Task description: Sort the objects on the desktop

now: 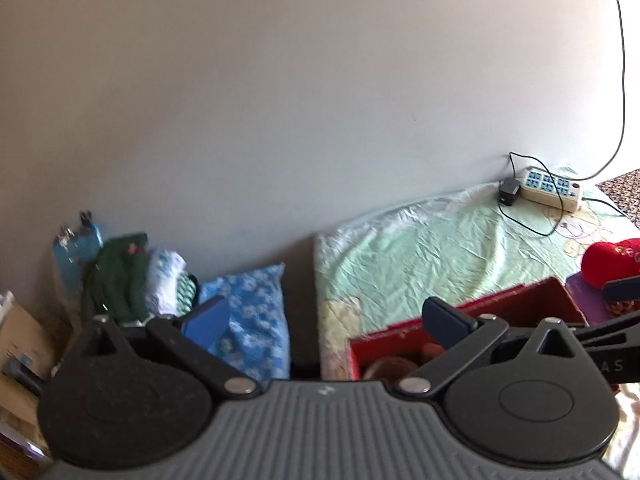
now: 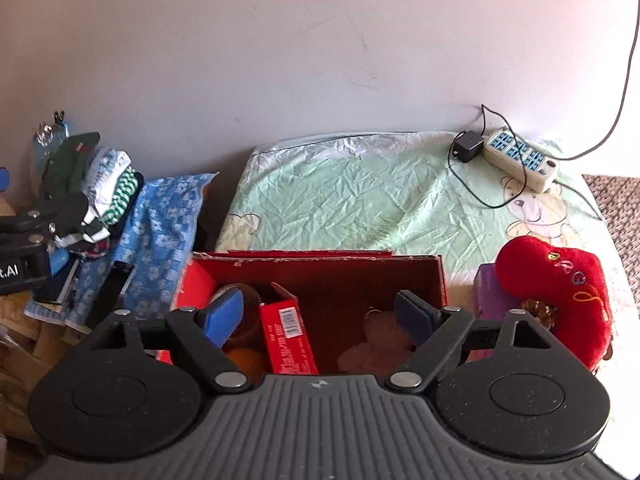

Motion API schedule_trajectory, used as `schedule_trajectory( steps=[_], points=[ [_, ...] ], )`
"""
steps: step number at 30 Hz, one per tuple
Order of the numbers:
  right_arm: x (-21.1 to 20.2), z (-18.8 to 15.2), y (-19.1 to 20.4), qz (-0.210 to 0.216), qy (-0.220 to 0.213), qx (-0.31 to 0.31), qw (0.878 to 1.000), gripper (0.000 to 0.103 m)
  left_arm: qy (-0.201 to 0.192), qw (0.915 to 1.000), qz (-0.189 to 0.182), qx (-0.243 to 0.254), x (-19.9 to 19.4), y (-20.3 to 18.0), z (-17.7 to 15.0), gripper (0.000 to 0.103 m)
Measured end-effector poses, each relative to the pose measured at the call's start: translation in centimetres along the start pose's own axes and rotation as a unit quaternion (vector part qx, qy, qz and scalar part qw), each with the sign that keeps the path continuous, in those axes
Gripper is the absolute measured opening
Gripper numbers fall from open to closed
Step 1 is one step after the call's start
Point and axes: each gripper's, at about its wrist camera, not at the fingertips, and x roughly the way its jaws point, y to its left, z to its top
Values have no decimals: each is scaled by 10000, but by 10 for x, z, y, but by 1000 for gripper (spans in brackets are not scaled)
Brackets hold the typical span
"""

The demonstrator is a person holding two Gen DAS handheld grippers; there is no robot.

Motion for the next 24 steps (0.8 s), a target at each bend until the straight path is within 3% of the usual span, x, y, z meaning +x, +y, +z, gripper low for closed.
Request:
schedule_trajectory(
  steps=[5,9,13,20,24],
  points=[
    [25,-31,-24,-352,242,-2,9991,81,372,9968,-41,-701,34,-27,-52,102],
    [34,-44,-36,-685,265,-4,9973,81,509,9955,227,-765,48,-51,-72,102],
    [42,-53,-33,-793,325,-45,9963,81,597,9953,324,-692,54,-63,-81,102],
    [61,-59,-34,-724,570,197,9956,81,965,9898,-180,-1037,75,-59,-86,102],
    [67,-59,-35,-734,634,259,9950,81,1000,9895,-206,-1021,82,-60,-85,102]
  ],
)
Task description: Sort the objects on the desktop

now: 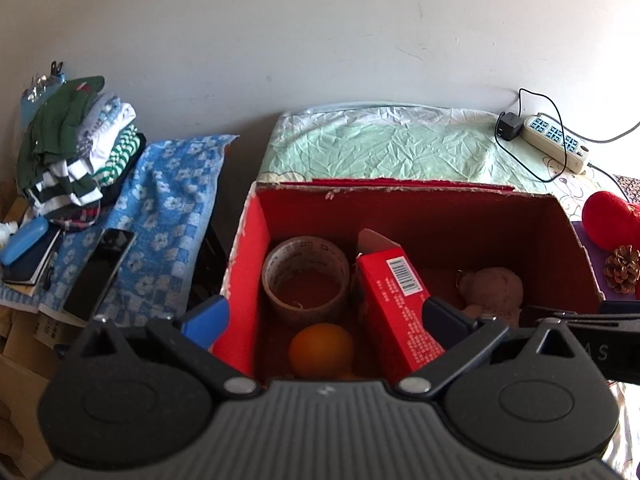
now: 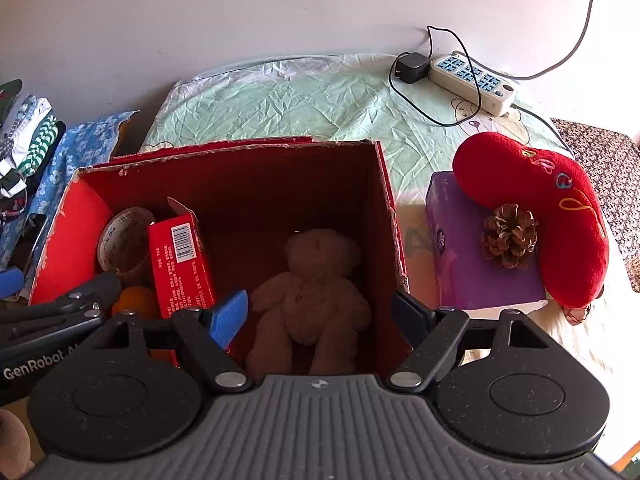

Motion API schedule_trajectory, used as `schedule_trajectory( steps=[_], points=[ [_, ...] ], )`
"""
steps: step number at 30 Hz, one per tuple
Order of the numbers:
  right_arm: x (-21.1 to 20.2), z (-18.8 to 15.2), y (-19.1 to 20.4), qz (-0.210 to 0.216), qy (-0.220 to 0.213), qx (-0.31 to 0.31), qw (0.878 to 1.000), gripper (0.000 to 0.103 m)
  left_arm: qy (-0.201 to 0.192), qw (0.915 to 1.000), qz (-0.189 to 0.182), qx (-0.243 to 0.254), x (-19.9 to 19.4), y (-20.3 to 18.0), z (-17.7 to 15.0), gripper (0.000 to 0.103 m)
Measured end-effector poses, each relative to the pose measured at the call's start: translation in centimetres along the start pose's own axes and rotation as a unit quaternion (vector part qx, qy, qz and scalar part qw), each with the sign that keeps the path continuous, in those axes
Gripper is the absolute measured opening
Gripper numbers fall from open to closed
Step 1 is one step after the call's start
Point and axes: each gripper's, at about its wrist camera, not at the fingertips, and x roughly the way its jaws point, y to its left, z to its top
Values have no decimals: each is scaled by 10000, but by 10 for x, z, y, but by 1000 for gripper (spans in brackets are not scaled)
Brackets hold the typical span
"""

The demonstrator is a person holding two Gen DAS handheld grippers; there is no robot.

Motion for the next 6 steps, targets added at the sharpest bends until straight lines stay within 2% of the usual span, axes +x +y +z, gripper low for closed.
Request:
schedule_trajectory(
  steps=[6],
  points=[
    [9,1,1,-12,100,57,9999,81,172,9998,-95,-1,12,3,1,102]
  ],
)
